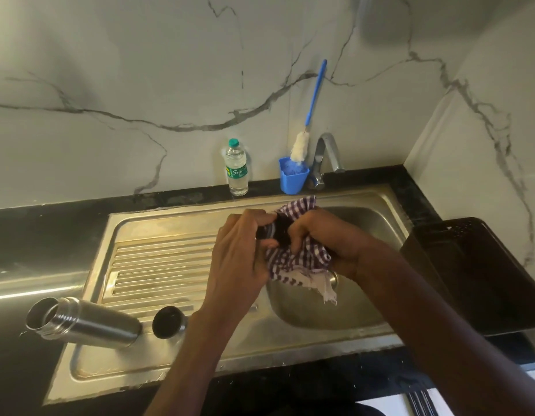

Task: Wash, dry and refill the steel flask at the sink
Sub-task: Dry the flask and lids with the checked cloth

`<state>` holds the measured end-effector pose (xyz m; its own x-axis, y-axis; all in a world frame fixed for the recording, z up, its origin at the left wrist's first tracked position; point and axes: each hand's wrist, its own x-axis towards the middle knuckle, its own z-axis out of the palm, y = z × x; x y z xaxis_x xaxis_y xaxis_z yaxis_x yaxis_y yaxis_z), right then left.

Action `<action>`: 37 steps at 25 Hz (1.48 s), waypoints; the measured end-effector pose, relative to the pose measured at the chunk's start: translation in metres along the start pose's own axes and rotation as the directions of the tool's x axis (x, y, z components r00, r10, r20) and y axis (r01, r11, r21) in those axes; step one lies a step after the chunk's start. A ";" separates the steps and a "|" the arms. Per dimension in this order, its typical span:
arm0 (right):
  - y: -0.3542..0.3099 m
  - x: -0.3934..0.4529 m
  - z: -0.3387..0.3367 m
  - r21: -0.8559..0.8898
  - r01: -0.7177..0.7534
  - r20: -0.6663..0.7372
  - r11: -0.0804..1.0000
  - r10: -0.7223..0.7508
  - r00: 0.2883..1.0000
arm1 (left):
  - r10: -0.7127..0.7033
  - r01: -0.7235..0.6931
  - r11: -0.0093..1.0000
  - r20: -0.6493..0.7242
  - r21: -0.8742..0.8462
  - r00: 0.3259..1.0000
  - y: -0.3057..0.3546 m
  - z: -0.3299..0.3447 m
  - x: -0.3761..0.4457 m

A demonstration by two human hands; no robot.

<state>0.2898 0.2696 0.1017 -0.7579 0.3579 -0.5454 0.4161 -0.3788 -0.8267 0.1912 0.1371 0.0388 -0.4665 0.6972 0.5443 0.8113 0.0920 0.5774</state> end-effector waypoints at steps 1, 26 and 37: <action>0.006 0.004 -0.001 0.118 -0.065 0.062 0.991 0.058 0.996 | 0.000 0.000 1.000 -0.013 0.027 1.000 0.000 0.002 -0.001; 0.004 0.007 -0.061 0.089 -0.113 0.016 0.990 0.112 0.994 | -0.136 0.141 0.987 -0.074 0.072 0.988 0.024 0.052 0.011; 0.063 0.028 -0.062 -0.864 0.502 0.325 0.023 -0.736 0.593 | -0.858 0.728 0.342 0.119 -0.594 0.500 0.037 0.071 0.021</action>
<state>0.3257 0.3083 0.0253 -0.9195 0.2138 0.3299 0.0633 0.9088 -0.4125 0.2360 0.2054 0.0285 -0.8871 0.3545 -0.2957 -0.2719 0.1164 0.9553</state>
